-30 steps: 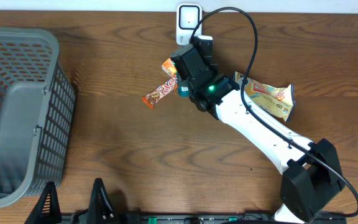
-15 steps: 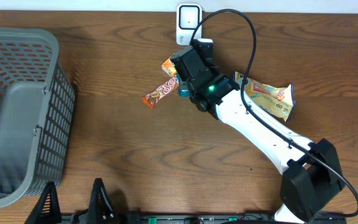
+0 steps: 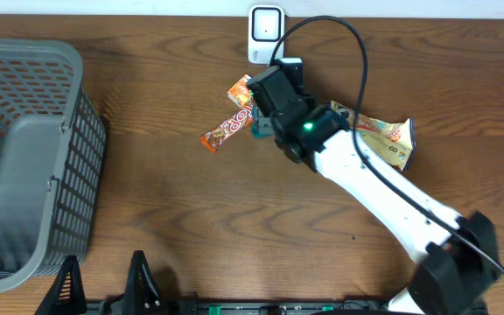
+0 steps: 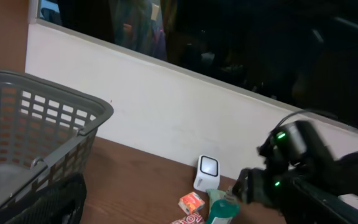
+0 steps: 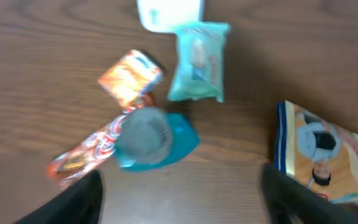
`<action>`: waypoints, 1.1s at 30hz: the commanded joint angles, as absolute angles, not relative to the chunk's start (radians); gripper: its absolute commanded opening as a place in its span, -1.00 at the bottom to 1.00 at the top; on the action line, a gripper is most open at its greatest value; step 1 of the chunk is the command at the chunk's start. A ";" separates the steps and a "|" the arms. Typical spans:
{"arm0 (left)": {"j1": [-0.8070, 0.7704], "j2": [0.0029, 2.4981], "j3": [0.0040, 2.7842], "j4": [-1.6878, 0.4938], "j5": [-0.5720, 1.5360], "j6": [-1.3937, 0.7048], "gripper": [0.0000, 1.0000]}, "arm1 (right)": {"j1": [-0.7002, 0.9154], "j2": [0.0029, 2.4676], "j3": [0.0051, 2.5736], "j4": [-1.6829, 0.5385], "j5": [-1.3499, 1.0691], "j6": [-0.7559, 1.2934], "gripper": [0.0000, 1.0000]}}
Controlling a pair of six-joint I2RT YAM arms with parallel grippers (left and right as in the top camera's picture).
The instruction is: Scan the item barcode
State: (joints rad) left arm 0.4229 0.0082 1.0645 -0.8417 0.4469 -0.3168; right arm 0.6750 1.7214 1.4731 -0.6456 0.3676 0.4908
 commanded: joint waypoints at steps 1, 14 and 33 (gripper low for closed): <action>0.426 0.003 1.061 -0.845 0.460 -0.308 0.95 | 0.664 1.628 1.476 -0.646 0.206 0.338 0.62; 0.426 0.003 1.061 -0.845 0.460 -0.308 0.96 | 0.554 1.621 1.476 -0.676 -0.091 -0.217 0.98; 0.563 0.003 1.061 -0.848 0.460 -0.308 0.96 | 0.248 1.921 1.476 -0.459 -0.812 -0.611 0.99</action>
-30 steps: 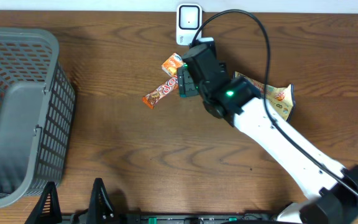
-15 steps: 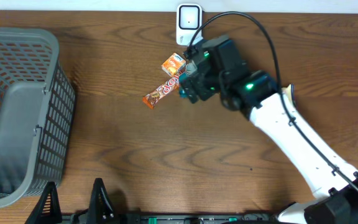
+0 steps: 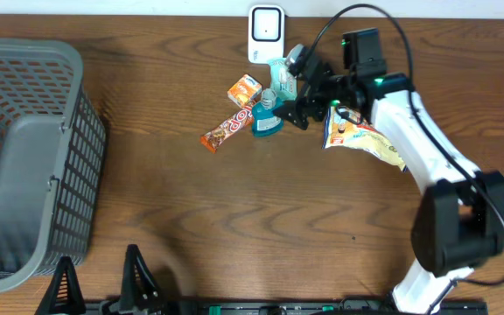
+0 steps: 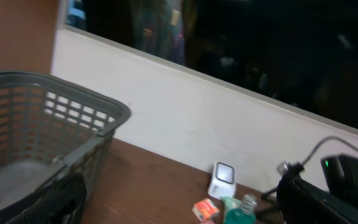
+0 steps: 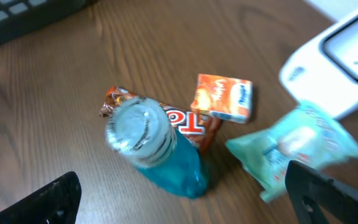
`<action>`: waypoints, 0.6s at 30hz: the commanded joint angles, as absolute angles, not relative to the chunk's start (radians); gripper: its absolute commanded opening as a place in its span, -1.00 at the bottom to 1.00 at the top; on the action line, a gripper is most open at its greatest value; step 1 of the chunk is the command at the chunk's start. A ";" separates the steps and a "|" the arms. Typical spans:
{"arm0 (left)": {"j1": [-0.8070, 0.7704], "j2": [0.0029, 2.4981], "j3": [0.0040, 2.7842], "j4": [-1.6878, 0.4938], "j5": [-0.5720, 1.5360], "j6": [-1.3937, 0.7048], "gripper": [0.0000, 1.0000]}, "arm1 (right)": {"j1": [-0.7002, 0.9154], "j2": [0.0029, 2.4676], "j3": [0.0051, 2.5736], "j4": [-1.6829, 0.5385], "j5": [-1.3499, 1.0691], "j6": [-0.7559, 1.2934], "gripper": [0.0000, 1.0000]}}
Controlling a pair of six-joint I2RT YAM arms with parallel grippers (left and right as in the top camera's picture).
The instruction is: Scan the item barcode
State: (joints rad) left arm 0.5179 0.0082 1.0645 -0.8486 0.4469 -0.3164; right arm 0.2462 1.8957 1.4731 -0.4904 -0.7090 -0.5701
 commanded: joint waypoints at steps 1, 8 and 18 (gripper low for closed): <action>0.576 0.003 1.061 -0.850 0.460 -0.308 0.96 | 0.247 1.927 1.476 -0.451 -0.822 -0.611 0.99; 0.662 0.003 1.061 -0.852 0.460 -0.308 0.96 | 0.250 1.983 1.476 -0.364 -0.916 -0.611 0.98; 0.710 0.003 1.061 -0.853 0.460 -0.308 0.96 | 0.250 2.083 1.476 -0.216 -1.056 -0.562 0.98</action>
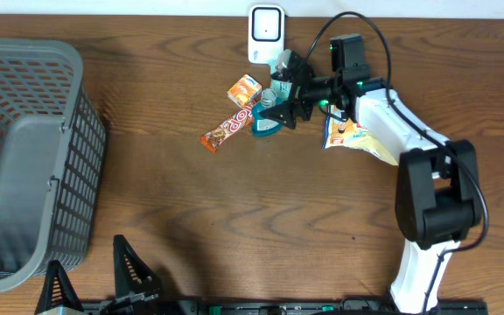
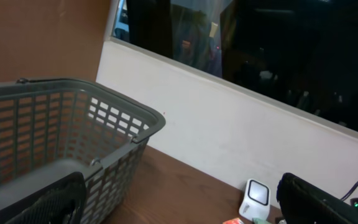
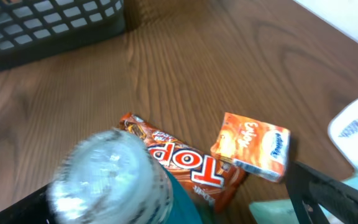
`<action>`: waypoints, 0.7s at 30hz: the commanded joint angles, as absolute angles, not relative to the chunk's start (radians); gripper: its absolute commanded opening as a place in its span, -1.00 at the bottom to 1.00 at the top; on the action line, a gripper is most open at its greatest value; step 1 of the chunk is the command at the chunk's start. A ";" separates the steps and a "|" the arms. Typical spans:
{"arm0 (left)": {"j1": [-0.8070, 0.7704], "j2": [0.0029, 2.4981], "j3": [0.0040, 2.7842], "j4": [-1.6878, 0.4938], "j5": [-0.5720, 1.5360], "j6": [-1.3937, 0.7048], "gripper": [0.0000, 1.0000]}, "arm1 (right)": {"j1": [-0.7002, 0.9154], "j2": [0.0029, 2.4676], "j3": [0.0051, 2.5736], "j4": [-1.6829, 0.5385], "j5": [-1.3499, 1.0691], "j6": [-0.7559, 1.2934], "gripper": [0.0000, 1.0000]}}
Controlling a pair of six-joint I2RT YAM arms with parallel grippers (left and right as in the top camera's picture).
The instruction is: Scan the item barcode
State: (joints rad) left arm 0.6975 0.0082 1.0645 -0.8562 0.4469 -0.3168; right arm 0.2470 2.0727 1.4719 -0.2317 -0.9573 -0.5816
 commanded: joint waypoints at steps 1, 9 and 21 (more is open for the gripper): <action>0.714 0.003 1.061 -0.854 0.460 -0.308 0.96 | 0.251 2.088 1.476 -0.205 -1.068 -0.562 0.98; 0.763 0.003 1.061 -0.856 0.460 -0.308 0.96 | 0.276 2.095 1.476 -0.160 -1.076 -0.555 0.99; 0.781 0.003 1.061 -0.858 0.460 -0.308 0.96 | 0.328 2.144 1.476 -0.070 -0.997 -0.528 0.99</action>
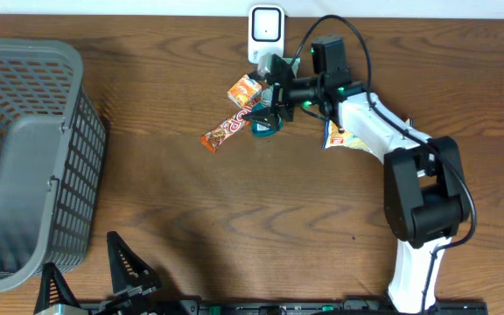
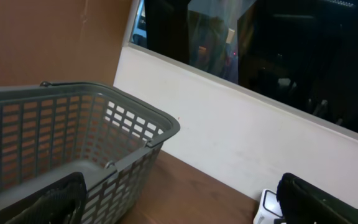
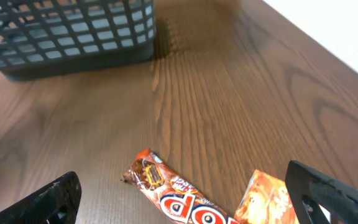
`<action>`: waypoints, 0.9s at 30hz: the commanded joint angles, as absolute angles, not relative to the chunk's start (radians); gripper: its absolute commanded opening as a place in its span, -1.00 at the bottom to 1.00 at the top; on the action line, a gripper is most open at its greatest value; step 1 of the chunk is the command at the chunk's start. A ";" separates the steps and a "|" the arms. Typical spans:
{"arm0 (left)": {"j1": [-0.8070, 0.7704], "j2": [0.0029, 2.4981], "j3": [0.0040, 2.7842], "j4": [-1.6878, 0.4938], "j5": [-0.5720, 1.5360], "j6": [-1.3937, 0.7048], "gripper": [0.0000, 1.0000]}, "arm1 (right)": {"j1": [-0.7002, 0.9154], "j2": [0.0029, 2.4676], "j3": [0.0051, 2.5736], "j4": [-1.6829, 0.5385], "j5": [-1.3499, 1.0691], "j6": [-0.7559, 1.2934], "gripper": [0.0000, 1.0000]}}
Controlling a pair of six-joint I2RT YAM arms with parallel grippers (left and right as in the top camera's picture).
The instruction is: Scan the item barcode
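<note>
The white barcode scanner (image 1: pixel 267 31) stands at the table's back edge; the left wrist view catches its corner (image 2: pixel 267 204). My right gripper (image 1: pixel 270 101) is open, low over the item cluster, right at a teal bottle (image 1: pixel 263 128) that its own view misses. Between its spread fingers (image 3: pixel 330 194) lie a red-orange candy bar (image 3: pixel 179 198) and an orange box (image 3: pixel 265 200). The overhead view shows that candy bar (image 1: pixel 226 129) and box (image 1: pixel 243 88) left of the gripper. My left gripper (image 2: pixel 182 200) is open and far off at the front left.
A grey mesh basket (image 1: pixel 24 157) fills the left side of the table, also showing as a basket (image 3: pixel 67 25) far ahead of the right gripper. A yellow-blue snack bag (image 1: pixel 350 134) lies under the right forearm. The right arm's black cable (image 1: pixel 357 44) loops above the scanner area.
My right gripper has moved a little further left over the cluster. The bottle's cap, large in the right wrist view before, has dropped out of that view. The left wrist view has swung upward.
First my right arm reached from the front, its gripper above the bottle and candy bar. Then the arm stood at the right, gripper pointing left at the cluster. It closed on the bottle step by step, and now sits right at it, open.
</note>
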State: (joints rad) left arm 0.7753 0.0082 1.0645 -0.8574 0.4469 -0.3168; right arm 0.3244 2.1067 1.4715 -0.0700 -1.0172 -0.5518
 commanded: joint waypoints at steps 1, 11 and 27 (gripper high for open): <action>0.781 0.003 1.061 -0.860 0.460 -0.308 0.96 | 0.328 2.144 1.476 -0.071 -0.997 -0.528 0.99; 0.792 0.003 1.061 -0.860 0.460 -0.308 0.96 | 0.329 2.165 1.476 -0.079 -0.993 -0.509 0.66; 0.792 0.003 1.061 -0.860 0.460 -0.309 0.96 | 0.328 2.171 1.480 -0.194 -0.884 -0.305 -0.98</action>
